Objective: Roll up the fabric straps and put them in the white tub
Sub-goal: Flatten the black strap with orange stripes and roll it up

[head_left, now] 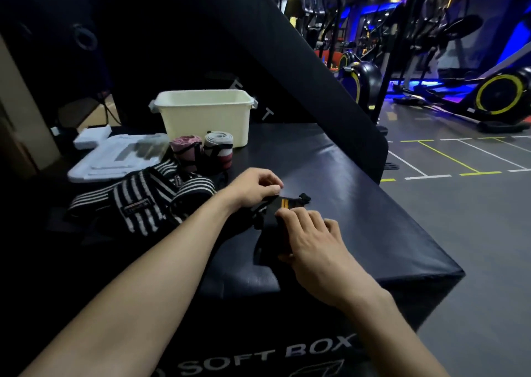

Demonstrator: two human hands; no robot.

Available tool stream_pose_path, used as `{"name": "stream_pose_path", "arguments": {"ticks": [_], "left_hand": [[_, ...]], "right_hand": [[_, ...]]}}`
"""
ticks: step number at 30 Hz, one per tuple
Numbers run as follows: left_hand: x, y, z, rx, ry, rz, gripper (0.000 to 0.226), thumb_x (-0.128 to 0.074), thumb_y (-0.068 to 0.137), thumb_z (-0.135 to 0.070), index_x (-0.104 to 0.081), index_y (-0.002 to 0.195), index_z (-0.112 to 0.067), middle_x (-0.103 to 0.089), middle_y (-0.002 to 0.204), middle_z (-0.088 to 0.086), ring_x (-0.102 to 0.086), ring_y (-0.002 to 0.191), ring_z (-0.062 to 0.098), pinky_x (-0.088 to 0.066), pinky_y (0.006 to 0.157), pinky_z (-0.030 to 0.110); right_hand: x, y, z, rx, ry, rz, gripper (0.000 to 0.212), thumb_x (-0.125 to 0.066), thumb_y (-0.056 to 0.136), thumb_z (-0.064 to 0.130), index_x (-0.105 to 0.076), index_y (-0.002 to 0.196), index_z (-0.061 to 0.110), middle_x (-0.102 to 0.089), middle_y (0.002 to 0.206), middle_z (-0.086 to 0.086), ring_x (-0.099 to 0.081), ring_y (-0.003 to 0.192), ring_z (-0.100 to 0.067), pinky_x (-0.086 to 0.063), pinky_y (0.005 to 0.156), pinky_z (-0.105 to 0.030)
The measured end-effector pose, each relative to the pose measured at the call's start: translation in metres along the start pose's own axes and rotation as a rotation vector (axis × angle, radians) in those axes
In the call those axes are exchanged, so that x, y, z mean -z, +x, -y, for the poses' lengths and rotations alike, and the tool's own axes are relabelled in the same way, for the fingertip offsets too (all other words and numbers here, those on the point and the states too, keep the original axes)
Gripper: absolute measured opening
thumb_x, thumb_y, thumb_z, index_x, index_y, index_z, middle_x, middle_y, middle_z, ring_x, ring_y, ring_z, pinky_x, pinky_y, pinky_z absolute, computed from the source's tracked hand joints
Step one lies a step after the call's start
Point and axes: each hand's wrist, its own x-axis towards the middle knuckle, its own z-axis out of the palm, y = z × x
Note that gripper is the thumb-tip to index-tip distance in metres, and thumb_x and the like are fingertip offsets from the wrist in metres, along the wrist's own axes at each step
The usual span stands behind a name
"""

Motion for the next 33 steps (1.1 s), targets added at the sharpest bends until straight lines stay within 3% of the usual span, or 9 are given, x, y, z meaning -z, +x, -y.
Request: {"name": "stream_pose_path", "arguments": {"ticks": [4,6,9,13,16,20,24,28,33], "left_hand": [[0.01,-0.044,-0.001,0.041,-0.103,-0.219,0.029,-0.064,0.095,-0.001,-0.071,0.091,-0.029,-0.075,0.096,0.003,-0.068,0.085,0.016,-0.059,0.088,0.046],[0.011,-0.069,-0.012,0.036,-0.206,-0.309,0.029,-0.062,0.096,0.0,-0.07,0.094,-0.028,-0.073,0.094,0.0,-0.067,0.081,0.016,-0.057,0.077,0.042],[0.003,-0.107,-0.031,-0.015,-0.358,-0.391,0.019,-0.069,0.095,-0.008,-0.07,0.1,-0.026,-0.075,0.098,0.003,-0.068,0.086,0.017,-0.055,0.076,0.033],[-0.005,-0.145,-0.057,-0.127,-0.318,-0.166,0.026,-0.079,0.089,-0.025,-0.07,0.112,-0.025,-0.074,0.109,-0.005,-0.069,0.102,0.009,-0.055,0.09,0.025],[-0.005,-0.157,-0.07,-0.203,-0.2,-0.057,0.041,-0.084,0.084,-0.025,-0.066,0.121,-0.026,-0.07,0.114,-0.009,-0.064,0.11,0.002,-0.045,0.095,0.012],[-0.003,-0.153,-0.071,-0.179,-0.315,-0.08,0.04,-0.084,0.081,-0.033,-0.069,0.118,-0.027,-0.074,0.106,-0.009,-0.069,0.103,0.005,-0.05,0.098,0.028],[-0.002,-0.147,-0.069,-0.185,-0.409,-0.067,0.037,-0.084,0.08,-0.034,-0.07,0.113,-0.028,-0.073,0.104,0.003,-0.072,0.1,0.023,-0.058,0.094,0.037],[0.001,-0.143,-0.069,-0.21,-0.425,-0.076,0.034,-0.086,0.08,-0.031,-0.071,0.11,-0.026,-0.073,0.099,-0.002,-0.072,0.098,0.019,-0.056,0.094,0.037],[0.0,-0.136,-0.064,-0.248,-0.305,-0.128,0.033,-0.089,0.075,-0.035,-0.072,0.103,-0.029,-0.073,0.092,0.001,-0.07,0.092,0.02,-0.054,0.098,0.047]], "right_hand": [[-0.002,-0.003,-0.001,-0.019,0.049,-0.054,0.06,-0.058,0.095,0.036,-0.027,0.147,0.03,-0.041,0.136,0.011,-0.04,0.127,-0.018,-0.031,0.101,-0.04],[0.001,-0.005,-0.002,-0.034,0.105,-0.049,0.06,-0.059,0.096,0.036,-0.028,0.147,0.03,-0.042,0.137,0.011,-0.041,0.126,-0.017,-0.031,0.099,-0.039],[0.007,-0.012,-0.008,-0.065,0.327,-0.075,0.054,-0.064,0.095,0.037,-0.038,0.141,0.029,-0.053,0.132,0.012,-0.05,0.12,-0.013,-0.038,0.099,-0.039],[0.011,-0.025,-0.012,-0.169,0.859,-0.22,0.033,-0.07,0.094,0.029,-0.056,0.124,0.024,-0.07,0.106,0.009,-0.065,0.1,-0.006,-0.049,0.085,-0.022],[0.012,-0.031,-0.008,-0.252,1.262,-0.221,0.035,-0.063,0.093,0.03,-0.06,0.124,0.014,-0.074,0.106,-0.009,-0.072,0.101,-0.026,-0.059,0.086,-0.038],[0.017,-0.035,-0.007,-0.304,1.589,-0.172,0.039,-0.057,0.097,0.029,-0.059,0.124,0.001,-0.072,0.11,-0.021,-0.07,0.103,-0.035,-0.054,0.092,-0.05],[0.016,-0.034,-0.008,-0.312,1.725,-0.153,0.043,-0.056,0.101,0.029,-0.058,0.127,-0.006,-0.06,0.125,-0.037,-0.06,0.118,-0.047,-0.042,0.108,-0.062],[0.015,-0.026,-0.011,-0.271,1.802,-0.118,0.057,-0.062,0.09,0.032,-0.053,0.131,-0.008,-0.06,0.127,-0.035,-0.06,0.116,-0.044,-0.048,0.104,-0.054],[0.008,-0.023,-0.011,-0.223,1.604,-0.081,0.059,-0.081,0.081,0.033,-0.058,0.129,0.008,-0.066,0.117,-0.026,-0.065,0.109,-0.036,-0.05,0.096,-0.052]]}}
